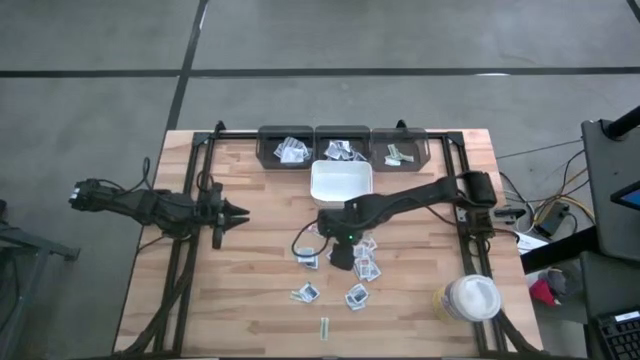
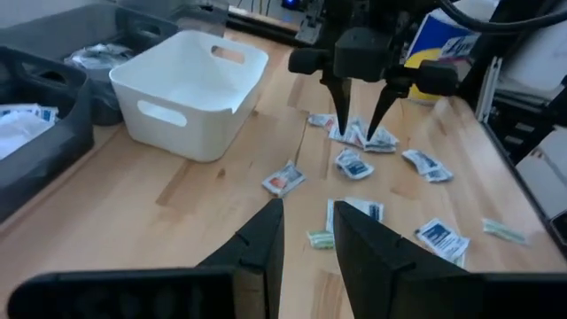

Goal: Pick & Place First Aid Supplies
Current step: Put the blue alcohol pad into the middle gray bin

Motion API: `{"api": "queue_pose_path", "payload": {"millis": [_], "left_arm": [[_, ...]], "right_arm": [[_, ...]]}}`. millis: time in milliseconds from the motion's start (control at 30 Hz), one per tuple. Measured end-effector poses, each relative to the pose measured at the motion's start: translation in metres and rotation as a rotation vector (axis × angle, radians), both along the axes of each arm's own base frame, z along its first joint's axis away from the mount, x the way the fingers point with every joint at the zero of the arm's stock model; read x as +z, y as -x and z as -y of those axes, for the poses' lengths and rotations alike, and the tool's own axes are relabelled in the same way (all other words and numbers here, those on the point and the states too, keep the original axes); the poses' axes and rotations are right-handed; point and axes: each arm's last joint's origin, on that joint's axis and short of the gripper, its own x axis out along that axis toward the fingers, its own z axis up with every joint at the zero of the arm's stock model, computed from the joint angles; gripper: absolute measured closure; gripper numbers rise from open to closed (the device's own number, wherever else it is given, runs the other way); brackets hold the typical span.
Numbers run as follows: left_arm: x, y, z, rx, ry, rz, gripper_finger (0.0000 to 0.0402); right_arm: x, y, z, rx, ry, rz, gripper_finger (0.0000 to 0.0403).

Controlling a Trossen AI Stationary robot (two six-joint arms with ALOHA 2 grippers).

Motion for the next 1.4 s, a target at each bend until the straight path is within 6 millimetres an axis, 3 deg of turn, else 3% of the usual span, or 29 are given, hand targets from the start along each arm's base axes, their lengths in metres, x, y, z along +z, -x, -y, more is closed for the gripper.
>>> {"api": "queue_pose_path", "payload": {"millis": [267,933,1400], "left_arm": [[-0.006,0.002,0.000,0.003,-0.014,-0.051,0.0307],[-0.016,0.001,0.000,0.019,0.016,-0.071,0.0307],[-0.016,0.001,0.000,0.020,0.016,-0.072,0.0307]], "right_arm": [[-0.024,-0.005,0.003,-0.018,0.041,-0.052,0.0237],[-0.030,-0.004,0.006,-0.018,0.083,-0.065,0.0284],[-0.034,-0.001,0.000,-0.036,0.072,-0.076,0.0270]]}}
